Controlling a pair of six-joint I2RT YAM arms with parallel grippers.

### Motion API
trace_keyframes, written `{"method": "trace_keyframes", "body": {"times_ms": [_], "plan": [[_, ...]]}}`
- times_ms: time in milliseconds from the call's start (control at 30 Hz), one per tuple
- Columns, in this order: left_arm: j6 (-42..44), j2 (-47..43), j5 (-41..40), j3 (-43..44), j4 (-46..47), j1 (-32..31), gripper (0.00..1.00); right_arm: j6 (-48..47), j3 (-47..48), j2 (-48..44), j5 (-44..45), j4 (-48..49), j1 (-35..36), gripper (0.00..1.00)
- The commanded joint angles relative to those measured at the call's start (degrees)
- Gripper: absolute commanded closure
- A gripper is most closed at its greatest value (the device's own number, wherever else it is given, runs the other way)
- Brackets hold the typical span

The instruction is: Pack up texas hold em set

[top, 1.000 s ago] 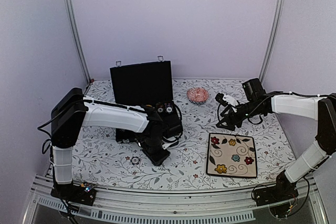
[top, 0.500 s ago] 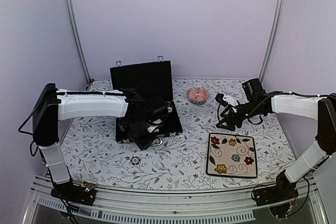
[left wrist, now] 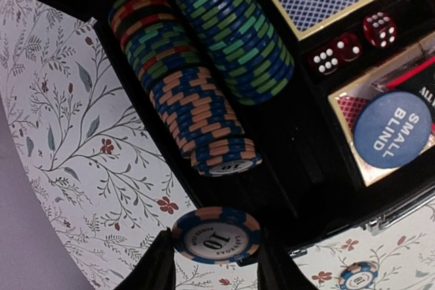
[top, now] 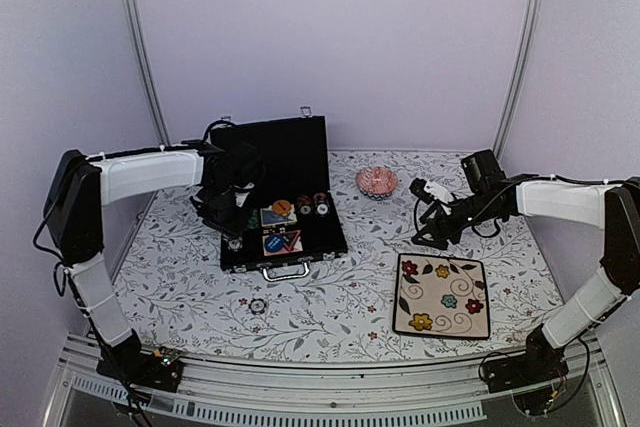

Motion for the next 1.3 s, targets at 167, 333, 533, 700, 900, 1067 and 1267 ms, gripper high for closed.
{"method": "trace_keyframes", "body": {"times_ms": [167, 333, 533, 700, 900, 1067, 1267], "plan": [[1.4, 3.2, -0.8, -2.7, 6.8, 1.5, 0.62, 0.2, 1.1, 1.2, -0.5, -0.9, -0.2, 0.28], [1.3, 3.7, -1.2, -3.9, 8.4, 2.3, 0.62, 0.3, 1.3, 1.8, -0.5, -0.9, -0.2, 0.28], [1.6, 4.5, -1.4, -4.8, 11.2, 3.2, 0.62, 0.2, 1.3, 2.3, -0.4, -1.0, -0.2, 0.28], [1.8, 5.3, -1.8, -5.0, 11.6, 3.8, 0.56, 0.2, 1.3, 2.6, -0.3, -1.0, -0.2, 0.28], [1.4, 4.4, -1.6, -4.9, 10.8, 3.7, 0.51, 0.2, 1.4, 2.9, -0.3, -1.0, -0.2, 0.28], [0.9, 2.8, -1.6, -4.6, 9.1, 3.6, 0.5, 0.2, 1.5, 3.0, -0.4, -1.1, -0.2, 0.28], [0.2, -1.9, -1.4, -3.9, 5.3, 2.0, 0.49, 0.1, 1.5, 3.2, -0.6, -1.2, -0.2, 0.28]]}}
